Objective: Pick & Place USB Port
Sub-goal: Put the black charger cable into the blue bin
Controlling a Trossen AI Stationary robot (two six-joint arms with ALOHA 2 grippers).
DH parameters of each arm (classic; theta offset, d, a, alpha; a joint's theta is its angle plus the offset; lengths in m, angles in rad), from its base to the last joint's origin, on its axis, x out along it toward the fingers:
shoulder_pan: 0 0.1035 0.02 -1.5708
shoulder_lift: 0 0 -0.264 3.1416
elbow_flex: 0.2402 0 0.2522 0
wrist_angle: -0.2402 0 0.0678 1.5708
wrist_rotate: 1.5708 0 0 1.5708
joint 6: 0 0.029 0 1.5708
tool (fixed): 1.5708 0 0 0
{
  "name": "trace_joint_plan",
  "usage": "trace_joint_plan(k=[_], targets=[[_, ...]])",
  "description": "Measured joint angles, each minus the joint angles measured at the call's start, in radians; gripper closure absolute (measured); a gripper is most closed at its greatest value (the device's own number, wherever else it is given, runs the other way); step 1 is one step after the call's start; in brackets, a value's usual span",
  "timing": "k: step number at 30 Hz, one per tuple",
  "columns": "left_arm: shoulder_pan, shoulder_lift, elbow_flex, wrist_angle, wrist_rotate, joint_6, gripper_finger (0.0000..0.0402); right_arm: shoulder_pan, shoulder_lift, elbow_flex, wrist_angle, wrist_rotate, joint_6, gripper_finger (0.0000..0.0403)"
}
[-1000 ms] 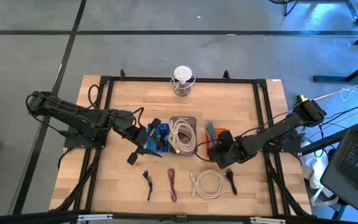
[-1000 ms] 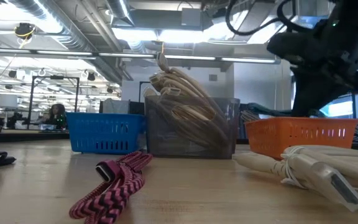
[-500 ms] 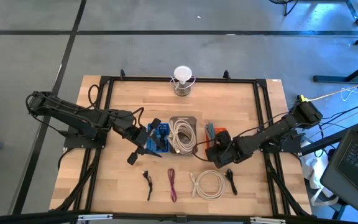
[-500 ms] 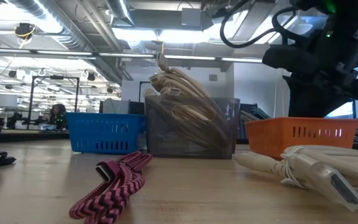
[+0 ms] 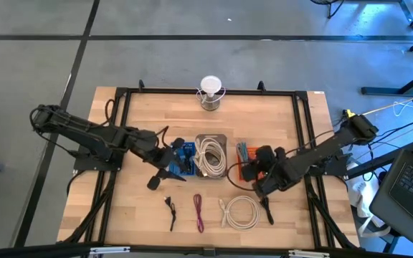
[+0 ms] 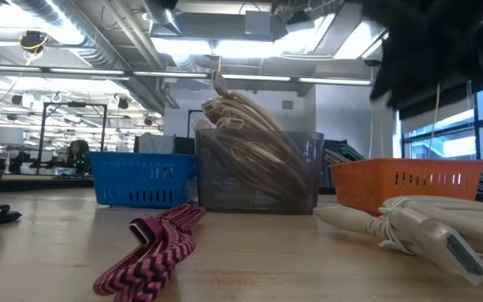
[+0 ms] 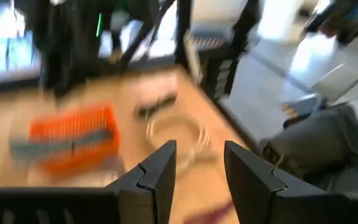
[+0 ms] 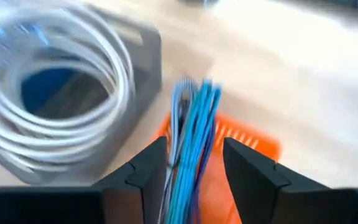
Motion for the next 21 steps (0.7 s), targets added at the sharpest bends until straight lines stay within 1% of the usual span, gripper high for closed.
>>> trace_joint_plan(k=[2,5,8,10,12,14,16,19,21], targets=[[-0.022,0.0,0.0,-0.085,-0.06,-0.058,0.0274,0.019,-0.002,0.066,-0.091,0.051,-0.025,0.0243],[-0.068,0.0,0.0,-0.219,-0.161,-0.205,0.0274,0.036,-0.002,0.155,-0.194,0.095,-0.072,0.0243],[-0.131,0.01,0.0,-0.328,-0.286,-0.419,0.0274,0.037,-0.002,0.225,-0.278,0.118,-0.112,0.0242],[-0.181,0.029,0.0,-0.389,-0.374,-0.59,0.0274,0.035,-0.002,0.265,-0.334,0.134,-0.117,0.0242],[-0.234,0.06,0.0,-0.422,-0.442,-0.744,0.0274,0.03,-0.002,0.295,-0.383,0.155,-0.117,0.0242],[-0.285,0.1,0.0,-0.441,-0.465,-0.841,0.0274,0.027,-0.002,0.322,-0.439,0.18,-0.117,0.0242],[-0.333,0.147,0.0,-0.433,-0.461,-0.899,0.0274,0.027,-0.002,0.34,-0.483,0.207,-0.117,0.0242],[-0.387,0.218,0.0,-0.398,-0.429,-0.931,0.0274,0.027,-0.002,0.356,-0.537,0.23,-0.117,0.0242],[-0.412,0.261,0.0,-0.387,-0.399,-0.896,0.0274,0.027,-0.002,0.361,-0.546,0.231,-0.126,0.0242]])
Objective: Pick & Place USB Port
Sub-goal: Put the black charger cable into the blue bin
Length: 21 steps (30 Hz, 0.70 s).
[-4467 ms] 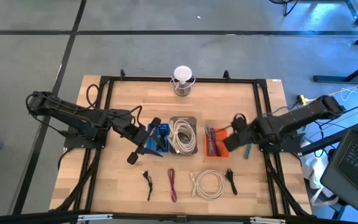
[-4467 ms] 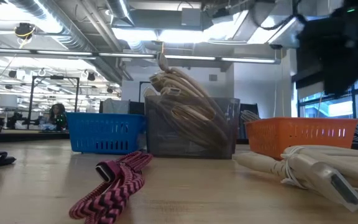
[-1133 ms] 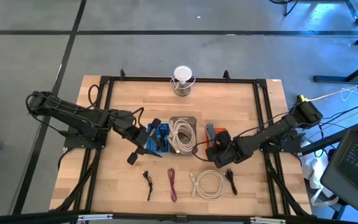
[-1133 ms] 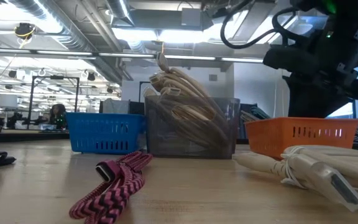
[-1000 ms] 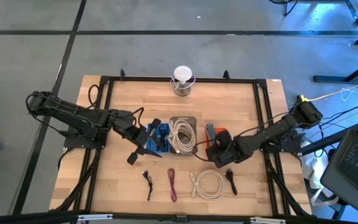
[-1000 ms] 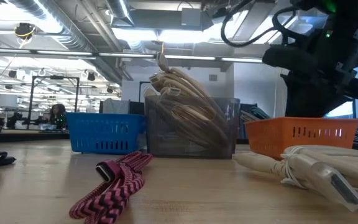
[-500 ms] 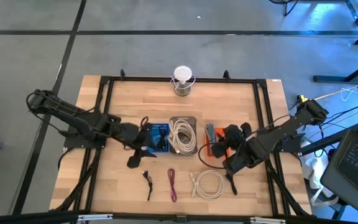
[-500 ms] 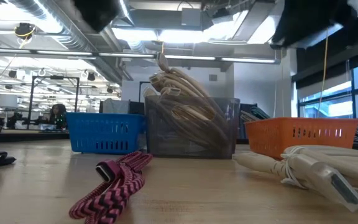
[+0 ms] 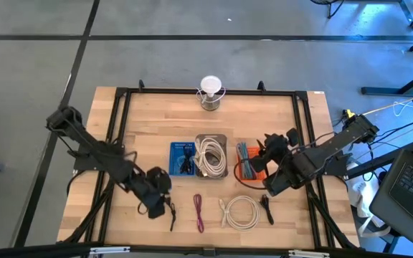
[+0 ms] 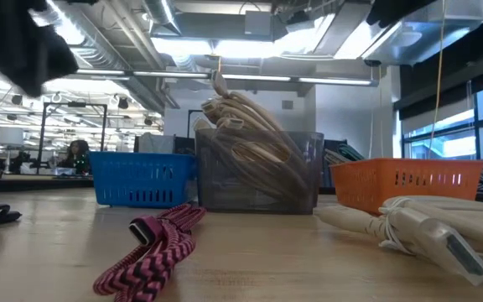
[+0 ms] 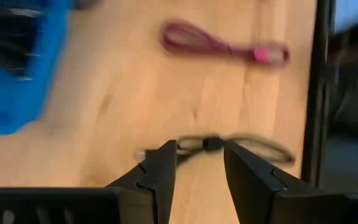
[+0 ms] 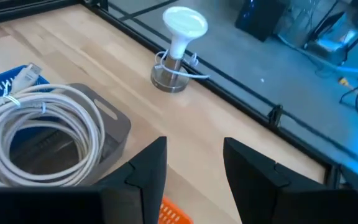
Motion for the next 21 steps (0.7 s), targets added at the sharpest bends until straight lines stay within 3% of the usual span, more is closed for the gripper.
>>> trace_joint_plan(k=[7,13,21], targets=[[-0.025,0.127,0.001,0.001,0.103,0.43,0.0274,-0.002,-0.005,0.0,0.002,0.014,-0.04,0.0242],[-0.018,0.159,0.003,0.007,0.103,0.753,0.0274,-0.002,-0.005,0.0,0.01,0.009,-0.039,0.0242],[-0.013,0.159,0.003,0.05,0.103,1.012,0.0274,-0.002,-0.005,0.0,0.013,0.001,-0.036,0.0242]])
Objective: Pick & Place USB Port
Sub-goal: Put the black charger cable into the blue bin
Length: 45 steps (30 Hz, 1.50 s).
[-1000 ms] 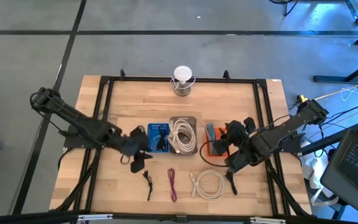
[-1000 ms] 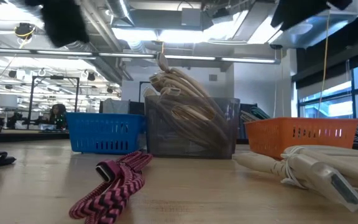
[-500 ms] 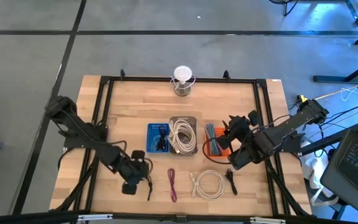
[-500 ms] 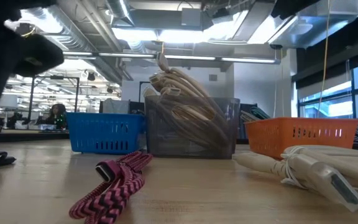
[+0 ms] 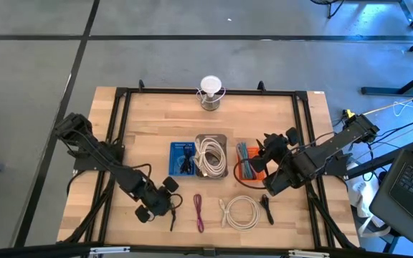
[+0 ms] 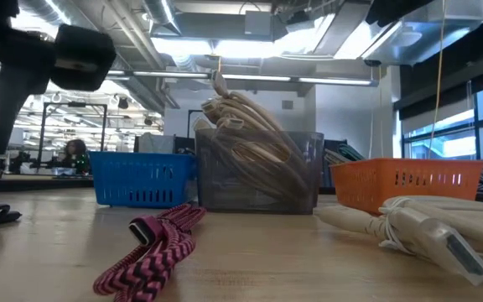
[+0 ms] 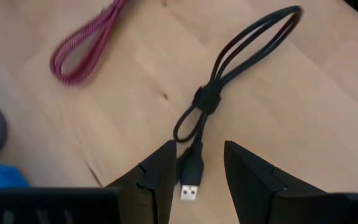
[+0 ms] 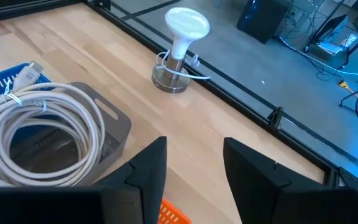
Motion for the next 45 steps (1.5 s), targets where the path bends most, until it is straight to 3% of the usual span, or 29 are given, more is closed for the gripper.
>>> trace_joint_plan(k=[17,20,24,29,33,38,45], targets=[[0.034,0.164,0.006,0.027,0.026,0.126,0.0279,-0.005,0.0,0.0,0.007,0.0,-0.001,0.0242],[0.033,0.164,0.005,0.027,0.017,0.127,0.031,-0.005,0.0,-0.001,0.008,0.0,-0.001,0.0242],[0.033,0.141,0.003,0.033,0.03,0.119,0.0381,-0.005,0.0,-0.001,0.007,0.0,-0.004,0.0242],[0.034,0.072,-0.001,0.017,0.006,0.067,0.0386,-0.005,0.0,-0.001,0.007,-0.001,-0.004,0.0242],[0.033,-0.03,0.004,-0.056,-0.014,0.048,0.0387,-0.005,0.0,-0.001,0.007,-0.004,-0.004,0.0242],[0.054,-0.153,0.095,-0.267,-0.158,0.082,0.0388,-0.005,0.0,-0.001,0.004,-0.003,-0.004,0.0242],[0.239,-0.19,0.2,-0.561,-0.32,0.358,0.0388,-0.019,0.001,-0.001,0.007,0.005,-0.004,0.0242]])
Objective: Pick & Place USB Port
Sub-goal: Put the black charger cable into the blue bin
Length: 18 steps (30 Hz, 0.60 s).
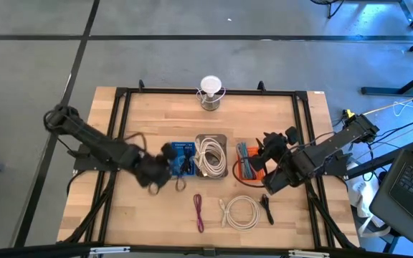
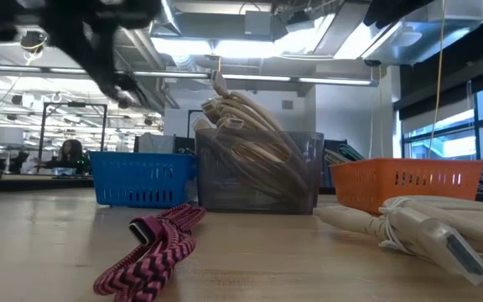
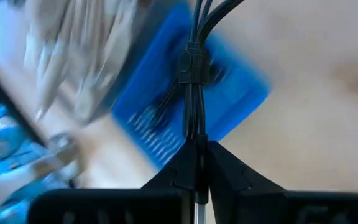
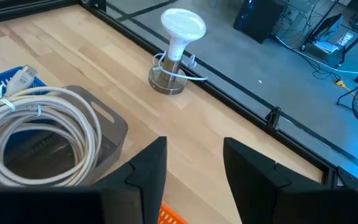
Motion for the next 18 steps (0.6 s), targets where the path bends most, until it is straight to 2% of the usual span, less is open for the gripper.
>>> trace_joint_plan(k=[5,9,14,18], targets=[[0.175,0.025,0.006,-0.015,-0.083,0.293,0.0388,-0.004,0.0,0.0,0.0,-0.009,0.0,0.0242],[0.278,0.054,0.006,-0.015,-0.134,0.457,0.0388,-0.004,0.0,0.0,-0.002,-0.023,0.0,0.0242],[0.327,0.115,0.006,-0.01,-0.168,0.6,0.0388,-0.004,0.0,0.0,-0.009,-0.026,-0.003,0.0242],[0.325,0.162,0.006,0.014,-0.173,0.649,0.0388,-0.004,0.0,0.0,-0.014,-0.023,-0.003,0.0242]])
